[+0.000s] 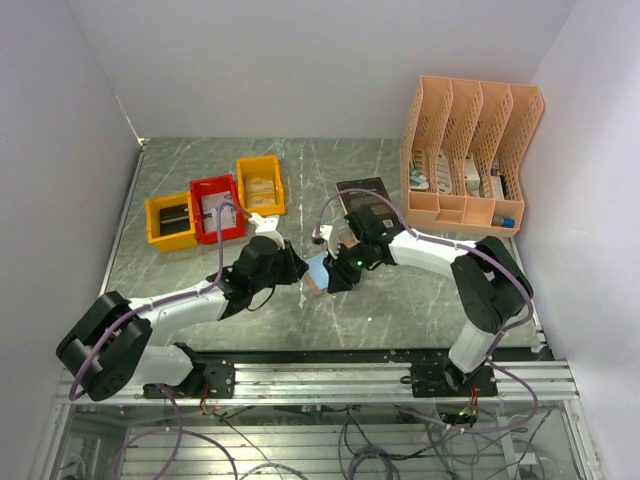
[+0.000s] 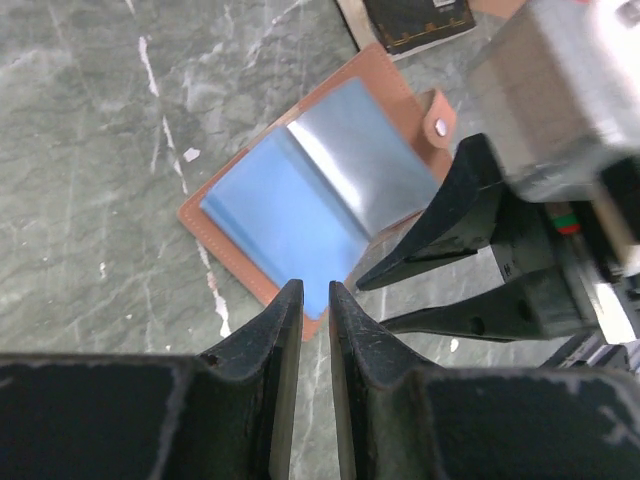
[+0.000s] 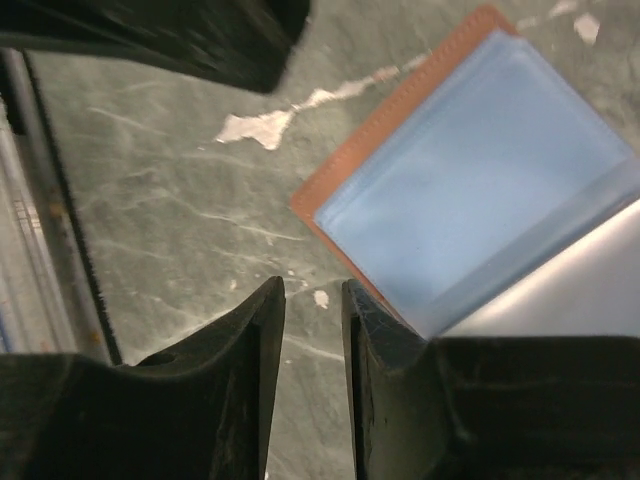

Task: Put the credit cards into the card holder
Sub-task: Open the card holder at the center of the board.

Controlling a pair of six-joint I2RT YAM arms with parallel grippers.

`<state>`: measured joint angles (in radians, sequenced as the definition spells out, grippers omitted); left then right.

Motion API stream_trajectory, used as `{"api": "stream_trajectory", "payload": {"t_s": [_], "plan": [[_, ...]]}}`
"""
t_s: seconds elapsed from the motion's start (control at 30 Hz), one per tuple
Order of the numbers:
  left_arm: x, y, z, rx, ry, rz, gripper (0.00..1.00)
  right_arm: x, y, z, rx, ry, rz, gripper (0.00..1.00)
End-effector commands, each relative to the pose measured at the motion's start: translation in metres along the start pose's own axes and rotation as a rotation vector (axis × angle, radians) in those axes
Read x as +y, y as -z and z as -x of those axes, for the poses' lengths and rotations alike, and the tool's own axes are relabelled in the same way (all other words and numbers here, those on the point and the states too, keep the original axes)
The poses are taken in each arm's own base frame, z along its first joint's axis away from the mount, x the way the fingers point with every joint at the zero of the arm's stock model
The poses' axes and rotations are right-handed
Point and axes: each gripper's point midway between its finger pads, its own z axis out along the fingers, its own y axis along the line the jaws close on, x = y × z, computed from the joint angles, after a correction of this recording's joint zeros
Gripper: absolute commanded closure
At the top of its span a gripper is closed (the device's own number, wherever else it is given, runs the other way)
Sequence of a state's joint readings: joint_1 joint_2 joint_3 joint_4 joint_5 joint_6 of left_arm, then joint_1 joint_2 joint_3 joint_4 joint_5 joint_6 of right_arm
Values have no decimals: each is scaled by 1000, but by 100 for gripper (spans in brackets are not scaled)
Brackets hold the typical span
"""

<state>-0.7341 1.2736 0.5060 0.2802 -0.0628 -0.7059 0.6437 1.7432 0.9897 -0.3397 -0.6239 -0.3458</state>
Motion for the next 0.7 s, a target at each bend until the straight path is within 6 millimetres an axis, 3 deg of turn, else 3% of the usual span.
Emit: {"api": "stream_trajectory", "payload": {"t_s": [0.0, 0.17, 0.27, 0.67], "plan": [[-20, -6, 14, -41, 31, -88, 72, 12, 31, 35, -136, 64, 84, 70], [-31, -20, 16, -23, 29, -123, 72, -39, 47, 26, -131, -58, -104, 70], [-34, -30, 13, -6, 30, -133, 72, -55, 48, 15, -92, -79, -191, 70], [16, -58, -37, 184, -43, 69, 73, -81, 43, -14, 15, -137, -269, 69]]}}
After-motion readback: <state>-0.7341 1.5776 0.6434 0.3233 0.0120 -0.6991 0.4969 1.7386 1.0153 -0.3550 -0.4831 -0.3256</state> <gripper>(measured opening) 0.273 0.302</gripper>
